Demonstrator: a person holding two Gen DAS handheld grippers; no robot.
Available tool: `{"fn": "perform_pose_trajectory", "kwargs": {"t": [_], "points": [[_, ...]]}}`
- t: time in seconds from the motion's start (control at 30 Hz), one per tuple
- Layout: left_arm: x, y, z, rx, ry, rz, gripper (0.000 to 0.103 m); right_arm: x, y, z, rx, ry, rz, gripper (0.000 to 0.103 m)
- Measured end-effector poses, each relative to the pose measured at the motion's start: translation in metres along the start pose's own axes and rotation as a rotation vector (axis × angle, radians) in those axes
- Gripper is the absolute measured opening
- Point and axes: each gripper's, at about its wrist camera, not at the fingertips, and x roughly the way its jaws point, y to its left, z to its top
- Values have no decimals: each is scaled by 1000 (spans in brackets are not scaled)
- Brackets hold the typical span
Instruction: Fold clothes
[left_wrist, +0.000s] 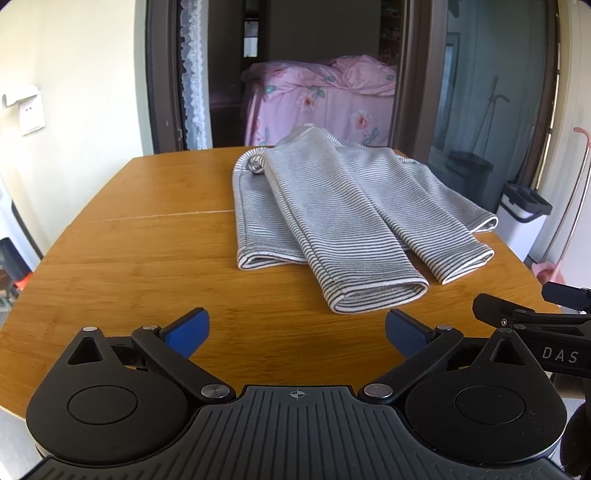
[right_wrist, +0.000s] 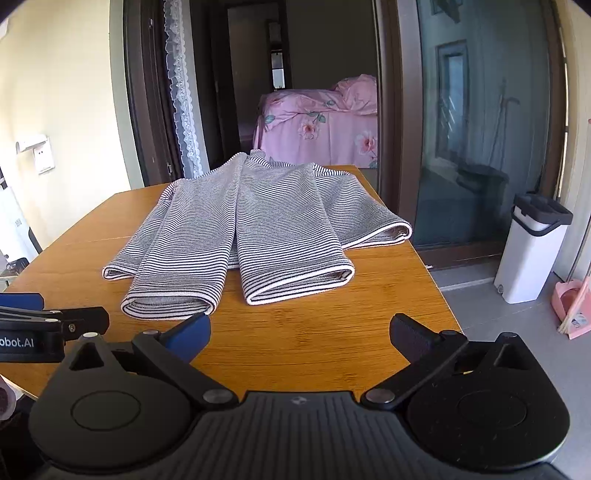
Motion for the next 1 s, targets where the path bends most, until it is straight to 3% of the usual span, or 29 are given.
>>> {"fn": "perform_pose_trajectory", "kwargs": {"t": [1.0], "points": [[10,-3,-1,-32,42,-31,103,14,4,-1,27,26,-9,103]]}}
